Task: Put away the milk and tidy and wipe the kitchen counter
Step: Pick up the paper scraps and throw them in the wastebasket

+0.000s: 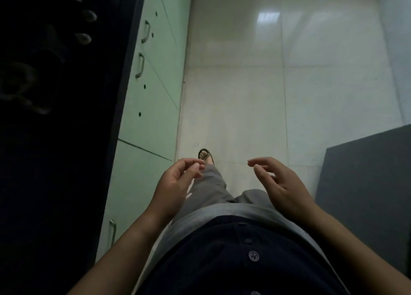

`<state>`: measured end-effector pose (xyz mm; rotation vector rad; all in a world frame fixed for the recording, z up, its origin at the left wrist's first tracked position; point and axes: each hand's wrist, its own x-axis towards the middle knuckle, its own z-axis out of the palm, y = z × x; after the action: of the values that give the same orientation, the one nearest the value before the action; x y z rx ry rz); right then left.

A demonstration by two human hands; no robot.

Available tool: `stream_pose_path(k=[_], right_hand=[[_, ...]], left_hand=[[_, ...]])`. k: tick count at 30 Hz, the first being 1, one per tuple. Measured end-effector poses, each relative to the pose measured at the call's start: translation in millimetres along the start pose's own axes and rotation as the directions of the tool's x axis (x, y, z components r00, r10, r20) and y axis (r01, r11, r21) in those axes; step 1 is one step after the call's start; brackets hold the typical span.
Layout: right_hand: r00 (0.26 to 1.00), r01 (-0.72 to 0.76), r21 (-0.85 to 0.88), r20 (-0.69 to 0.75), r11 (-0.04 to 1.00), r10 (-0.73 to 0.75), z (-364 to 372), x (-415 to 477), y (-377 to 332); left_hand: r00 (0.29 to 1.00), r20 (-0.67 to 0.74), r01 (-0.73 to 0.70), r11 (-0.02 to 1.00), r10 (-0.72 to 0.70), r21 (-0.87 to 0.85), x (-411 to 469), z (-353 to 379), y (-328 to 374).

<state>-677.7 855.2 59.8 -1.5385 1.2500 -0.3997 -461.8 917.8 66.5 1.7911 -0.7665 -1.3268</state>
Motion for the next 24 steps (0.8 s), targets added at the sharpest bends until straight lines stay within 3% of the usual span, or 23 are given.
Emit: stream_pose_path(k=[10, 15, 24], right_hand=[[0.993, -0.058, 0.013, -0.103, 0.998, 0.059, -46.6, 175.4, -43.7], [0.985, -0.024, 0.056, -0.17, 0.998, 0.034, -74.1, 264.2, -83.7], [0.982, -0.037, 0.038, -0.184, 0.999, 0.044, -133.9, 391.7, -97.4]], left_hand=[[0.99, 0.126, -0.08, 0.992, 0.067, 0.101, 181.1, -4.1, 95.2], [0.982, 0.13, -0.155, 0.976, 0.136, 0.155, 262.5, -25.0, 153.9], [0.99, 0.096, -0.119, 0.986, 0.108, 0.12, 394.5, -20.1, 223.4]])
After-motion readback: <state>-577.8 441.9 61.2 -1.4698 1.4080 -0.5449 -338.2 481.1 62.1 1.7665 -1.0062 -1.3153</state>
